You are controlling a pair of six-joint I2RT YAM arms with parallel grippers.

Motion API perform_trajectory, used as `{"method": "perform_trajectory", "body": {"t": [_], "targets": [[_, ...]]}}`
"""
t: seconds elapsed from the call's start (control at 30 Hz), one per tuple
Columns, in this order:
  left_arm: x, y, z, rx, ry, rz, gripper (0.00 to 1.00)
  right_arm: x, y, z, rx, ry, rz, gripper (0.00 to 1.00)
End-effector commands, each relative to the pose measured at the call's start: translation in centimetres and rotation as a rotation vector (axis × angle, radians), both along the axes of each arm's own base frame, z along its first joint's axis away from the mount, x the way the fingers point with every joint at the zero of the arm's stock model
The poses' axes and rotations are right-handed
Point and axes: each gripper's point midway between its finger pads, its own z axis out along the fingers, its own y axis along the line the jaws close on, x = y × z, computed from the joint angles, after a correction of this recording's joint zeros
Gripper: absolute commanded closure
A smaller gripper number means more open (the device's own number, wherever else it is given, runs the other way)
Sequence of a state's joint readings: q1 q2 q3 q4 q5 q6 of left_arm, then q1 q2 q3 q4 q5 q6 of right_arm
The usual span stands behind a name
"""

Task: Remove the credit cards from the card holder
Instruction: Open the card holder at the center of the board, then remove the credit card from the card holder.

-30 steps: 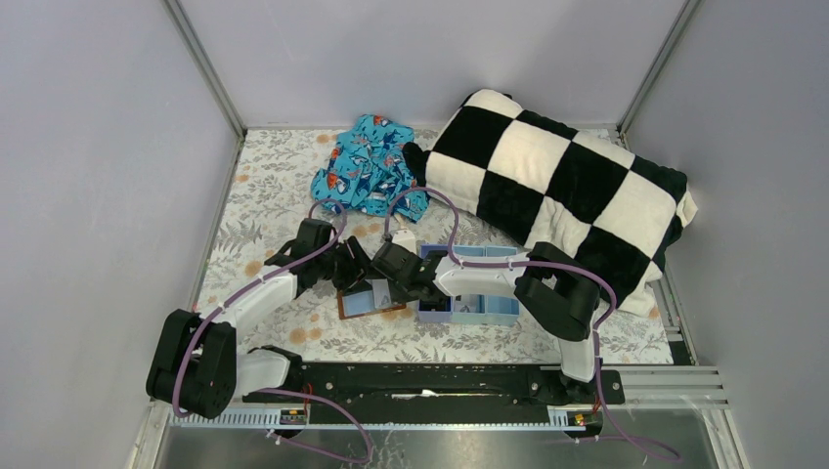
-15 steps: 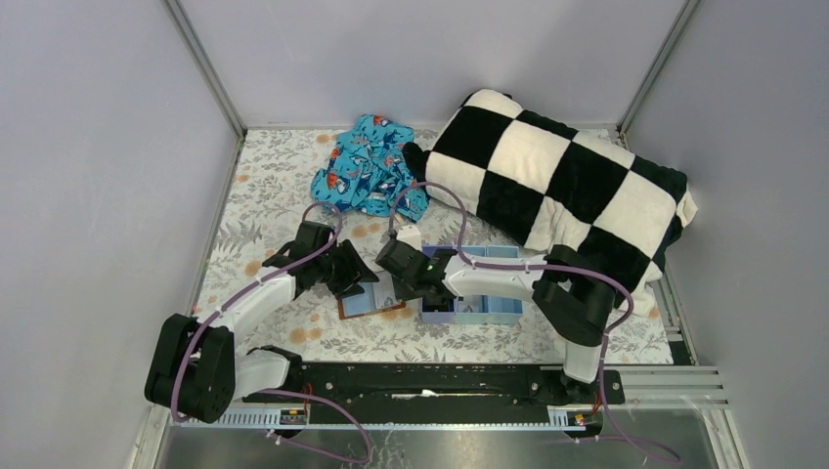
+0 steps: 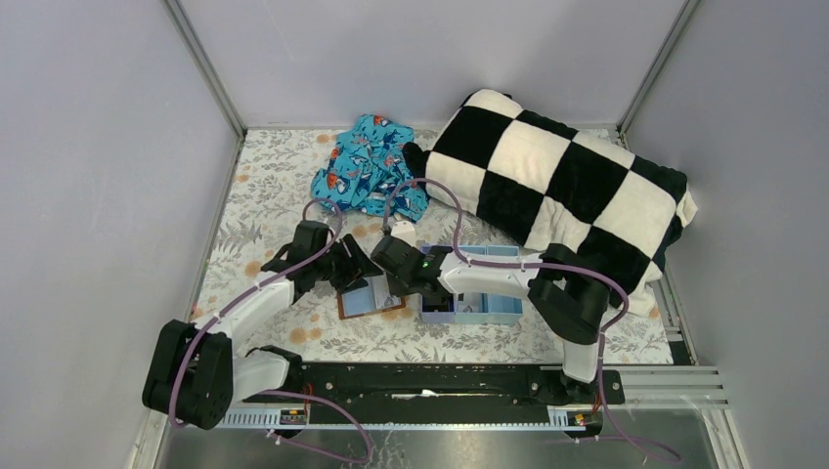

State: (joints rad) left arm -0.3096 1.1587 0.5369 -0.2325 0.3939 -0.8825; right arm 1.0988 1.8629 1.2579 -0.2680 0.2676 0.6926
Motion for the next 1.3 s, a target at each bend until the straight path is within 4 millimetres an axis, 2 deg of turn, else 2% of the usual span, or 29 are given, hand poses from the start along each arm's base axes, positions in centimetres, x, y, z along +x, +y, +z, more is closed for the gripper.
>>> {"method": "perform_trajectory", "body": {"t": [0.0,0.2,0.4,0.7,0.9,1.27], "targets": [[0.4,-0.7,0.5,-0.03,-0.037,-0.045,0.41,0.2,1.1,-0.3,0.01,0.001,0.008,0.91],[-0.3,-1.3,-1.6,-0.049,0.044,-0.068,0.41,0.5,0.5,-1.8,0.031,0.054,-0.027,0.91],[-0.4,-0.3,-2.5,0.005,0.062,-0.022,0.45,0.8,-0.3,-2.7,0.032,0.075,-0.044,0.91],[-1.2,1.2,-3.9,0.093,0.091,-0.005,0.48,0.2,0.0,-3.9,0.039,0.113,-0.035,0.91],[-1.6,1.6,-3.8,0.123,0.041,-0.042,0.46,-0.4,0.1,-4.6,0.053,0.143,-0.029,0.91],[-2.0,0.3,-4.1,0.043,0.054,-0.094,0.48,-0.5,0.7,-4.4,0.076,0.155,-0.021,0.91]]}}
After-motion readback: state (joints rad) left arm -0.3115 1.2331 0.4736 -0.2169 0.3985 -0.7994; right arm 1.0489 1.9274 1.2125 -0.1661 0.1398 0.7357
